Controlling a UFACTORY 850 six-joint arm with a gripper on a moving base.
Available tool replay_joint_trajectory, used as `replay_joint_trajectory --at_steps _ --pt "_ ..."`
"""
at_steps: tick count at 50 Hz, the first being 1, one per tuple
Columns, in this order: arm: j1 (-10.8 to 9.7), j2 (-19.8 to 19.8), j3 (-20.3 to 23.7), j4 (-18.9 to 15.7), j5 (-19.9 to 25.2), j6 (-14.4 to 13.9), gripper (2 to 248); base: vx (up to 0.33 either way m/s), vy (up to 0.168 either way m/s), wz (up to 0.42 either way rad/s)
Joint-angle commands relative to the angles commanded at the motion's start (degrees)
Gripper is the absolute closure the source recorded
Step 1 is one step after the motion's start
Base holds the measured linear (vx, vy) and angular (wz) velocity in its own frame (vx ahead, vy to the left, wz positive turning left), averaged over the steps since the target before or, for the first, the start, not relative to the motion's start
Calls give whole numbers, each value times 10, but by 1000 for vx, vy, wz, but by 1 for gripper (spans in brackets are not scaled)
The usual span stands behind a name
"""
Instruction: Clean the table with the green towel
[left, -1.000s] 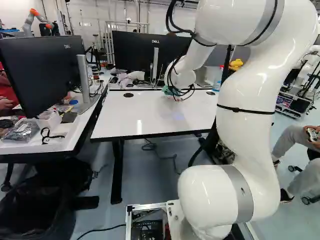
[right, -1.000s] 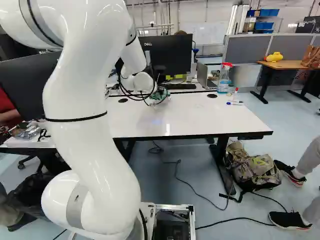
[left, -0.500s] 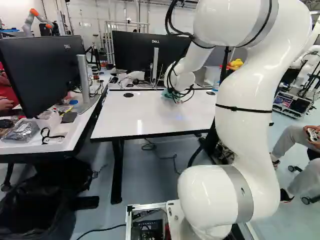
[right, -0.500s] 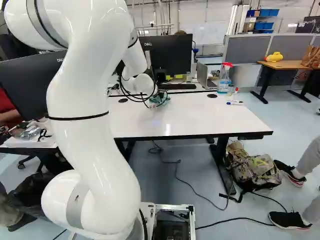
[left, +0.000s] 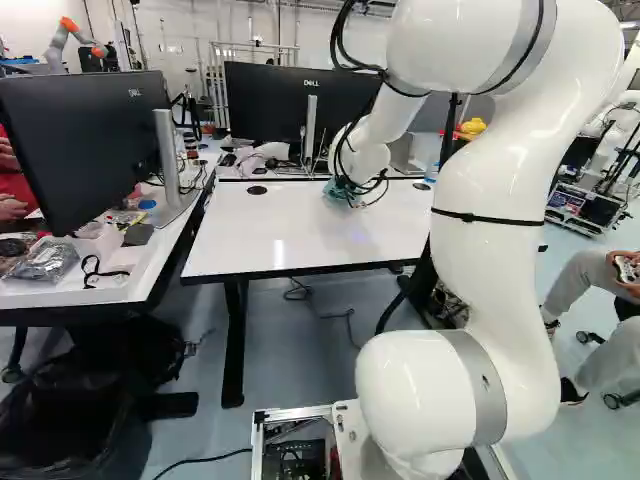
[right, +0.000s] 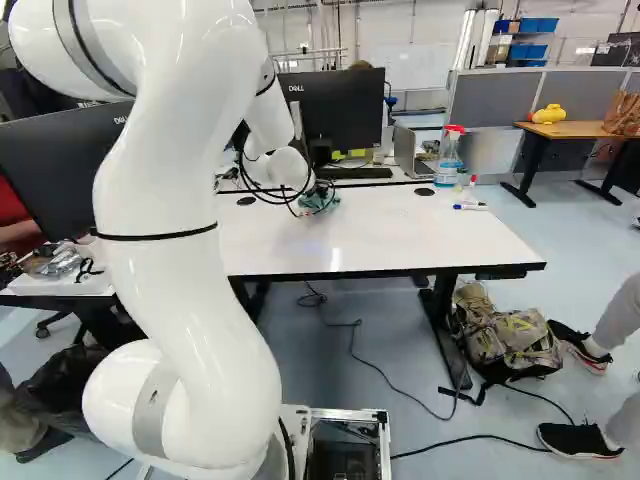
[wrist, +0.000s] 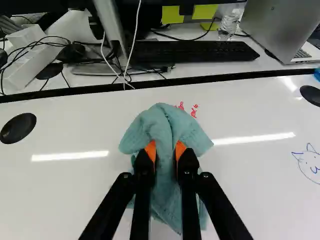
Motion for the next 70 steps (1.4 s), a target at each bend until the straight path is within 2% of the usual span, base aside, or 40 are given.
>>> replay_joint_trajectory --at_steps 23,70 --pt "0 0 0 3 -25 0 189 0 0 0" --pt "0 0 0 25 -112 0 189 0 0 0"
